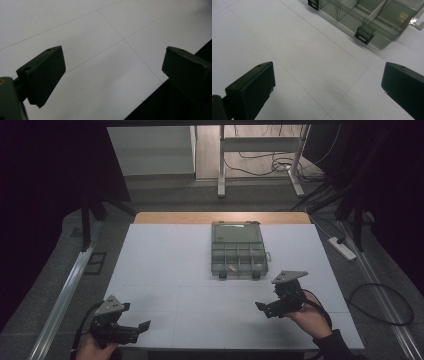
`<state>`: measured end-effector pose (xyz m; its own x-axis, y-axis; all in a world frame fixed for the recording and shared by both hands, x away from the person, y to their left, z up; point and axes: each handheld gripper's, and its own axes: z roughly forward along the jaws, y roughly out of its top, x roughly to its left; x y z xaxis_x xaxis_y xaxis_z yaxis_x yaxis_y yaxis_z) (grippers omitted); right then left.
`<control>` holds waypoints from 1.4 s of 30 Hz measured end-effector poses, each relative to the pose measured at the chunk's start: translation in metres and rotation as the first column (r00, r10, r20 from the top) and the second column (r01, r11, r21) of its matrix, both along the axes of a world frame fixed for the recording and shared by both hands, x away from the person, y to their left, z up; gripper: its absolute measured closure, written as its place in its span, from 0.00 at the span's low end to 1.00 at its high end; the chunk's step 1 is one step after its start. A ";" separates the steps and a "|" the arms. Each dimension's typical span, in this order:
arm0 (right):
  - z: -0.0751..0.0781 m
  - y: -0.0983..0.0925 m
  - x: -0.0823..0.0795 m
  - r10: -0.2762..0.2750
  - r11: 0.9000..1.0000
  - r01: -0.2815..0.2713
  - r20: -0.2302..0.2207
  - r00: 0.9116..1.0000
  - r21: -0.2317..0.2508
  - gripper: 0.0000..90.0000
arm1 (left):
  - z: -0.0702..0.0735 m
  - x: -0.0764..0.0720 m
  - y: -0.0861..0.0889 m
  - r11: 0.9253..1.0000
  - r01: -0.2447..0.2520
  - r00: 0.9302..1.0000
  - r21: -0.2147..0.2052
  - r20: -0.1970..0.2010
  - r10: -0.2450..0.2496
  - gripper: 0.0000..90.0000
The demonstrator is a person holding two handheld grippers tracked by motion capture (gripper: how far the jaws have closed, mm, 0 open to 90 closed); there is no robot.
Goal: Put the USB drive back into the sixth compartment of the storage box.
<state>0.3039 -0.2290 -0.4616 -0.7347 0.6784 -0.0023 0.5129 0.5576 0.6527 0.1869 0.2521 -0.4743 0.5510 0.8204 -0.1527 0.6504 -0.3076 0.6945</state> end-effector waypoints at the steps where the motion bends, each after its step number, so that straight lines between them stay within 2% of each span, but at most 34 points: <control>1: 0.000 -0.001 0.000 0.001 1.000 -0.001 0.002 1.000 0.001 0.00 | 0.000 0.000 0.000 1.000 0.000 1.000 0.000 0.000 0.000 0.05; 12: 0.001 -0.012 -0.008 -0.018 1.000 0.018 0.006 1.000 0.004 0.00 | 0.000 0.000 0.000 1.000 0.000 1.000 0.001 0.000 0.000 0.05; 22: 0.004 -0.023 -0.018 -0.054 0.998 0.054 -0.011 0.998 0.018 0.00 | 0.000 0.000 0.000 1.000 0.000 1.000 0.002 0.000 0.000 0.05; 42: 0.007 -0.051 -0.038 -0.129 0.991 0.130 -0.010 0.992 0.029 0.00 | 0.000 0.000 0.000 1.000 -0.001 1.000 0.002 -0.002 0.001 0.05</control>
